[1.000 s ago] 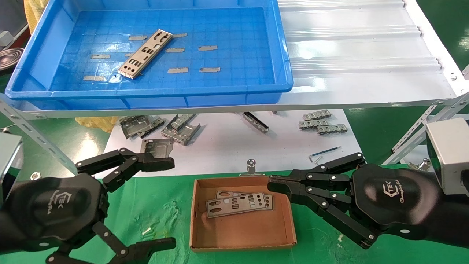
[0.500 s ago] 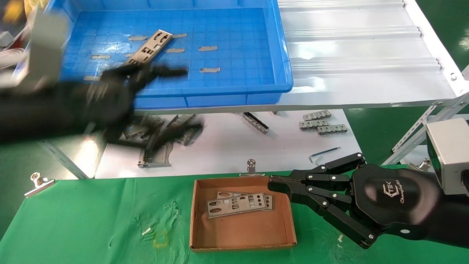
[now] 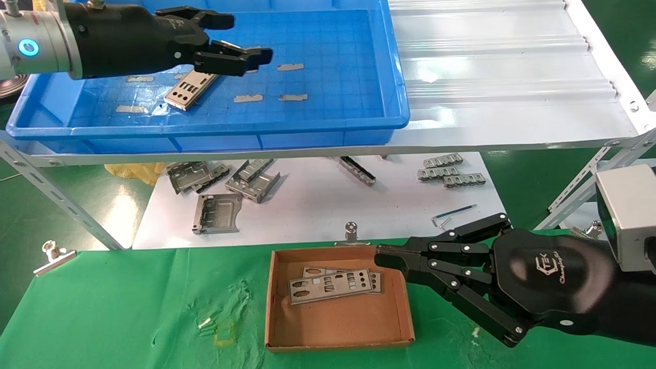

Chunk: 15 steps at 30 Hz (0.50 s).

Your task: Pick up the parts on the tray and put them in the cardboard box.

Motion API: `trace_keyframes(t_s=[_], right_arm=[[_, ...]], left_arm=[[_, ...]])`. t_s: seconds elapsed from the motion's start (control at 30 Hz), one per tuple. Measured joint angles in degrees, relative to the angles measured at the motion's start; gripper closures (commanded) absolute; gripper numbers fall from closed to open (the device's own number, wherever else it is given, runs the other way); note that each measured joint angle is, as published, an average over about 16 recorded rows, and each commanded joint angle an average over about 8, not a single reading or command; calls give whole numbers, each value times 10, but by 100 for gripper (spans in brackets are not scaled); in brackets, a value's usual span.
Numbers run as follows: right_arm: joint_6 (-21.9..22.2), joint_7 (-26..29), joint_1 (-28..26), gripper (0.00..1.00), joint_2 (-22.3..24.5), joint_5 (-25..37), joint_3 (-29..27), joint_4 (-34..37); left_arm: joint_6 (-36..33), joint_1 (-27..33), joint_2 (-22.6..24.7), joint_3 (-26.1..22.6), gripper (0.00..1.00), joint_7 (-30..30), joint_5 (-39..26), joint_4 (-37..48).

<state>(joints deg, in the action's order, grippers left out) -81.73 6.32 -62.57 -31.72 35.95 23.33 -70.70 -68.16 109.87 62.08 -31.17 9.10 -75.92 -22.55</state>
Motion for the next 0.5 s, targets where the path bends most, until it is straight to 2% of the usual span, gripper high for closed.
trace_keyframes(t_s=[0.23,0.27,0.5], right_arm=[[0,0,0,6,0,0,0,0],[0,0,0,0,0,0,0,0],[0,0,0,0,0,0,0,0]], left_arm=[[27,40,23,-13,0,-35,-27,94],[30,44,25,-14,0,-39,-29,103],[53,58,37,-19,0,-61,-40,153]])
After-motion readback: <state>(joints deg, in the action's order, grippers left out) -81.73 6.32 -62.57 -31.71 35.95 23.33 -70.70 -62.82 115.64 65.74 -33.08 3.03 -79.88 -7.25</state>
